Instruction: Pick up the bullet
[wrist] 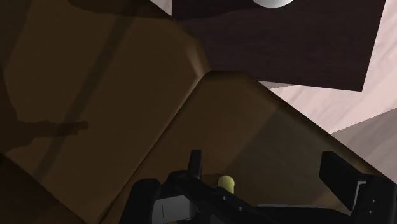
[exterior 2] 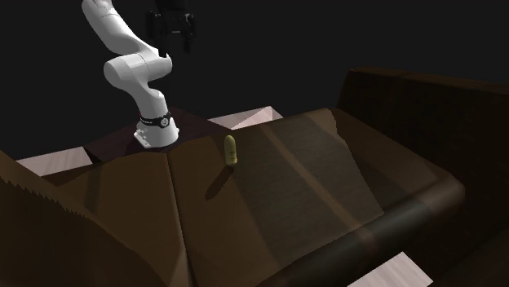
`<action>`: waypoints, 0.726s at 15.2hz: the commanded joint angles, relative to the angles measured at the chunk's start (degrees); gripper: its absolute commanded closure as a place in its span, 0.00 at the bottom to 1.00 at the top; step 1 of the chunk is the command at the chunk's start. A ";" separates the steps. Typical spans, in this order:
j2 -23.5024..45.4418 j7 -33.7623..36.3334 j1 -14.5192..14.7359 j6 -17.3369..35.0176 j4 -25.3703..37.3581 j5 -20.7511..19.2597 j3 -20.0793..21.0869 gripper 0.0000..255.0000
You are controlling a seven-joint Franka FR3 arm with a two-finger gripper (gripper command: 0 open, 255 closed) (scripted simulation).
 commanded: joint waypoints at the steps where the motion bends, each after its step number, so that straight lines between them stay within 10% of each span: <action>1: 0.00 0.00 0.00 0.00 0.00 0.00 0.00 0.00; 11: 11.47 -10.04 2.67 24.30 -7.53 0.22 -7.32 0.00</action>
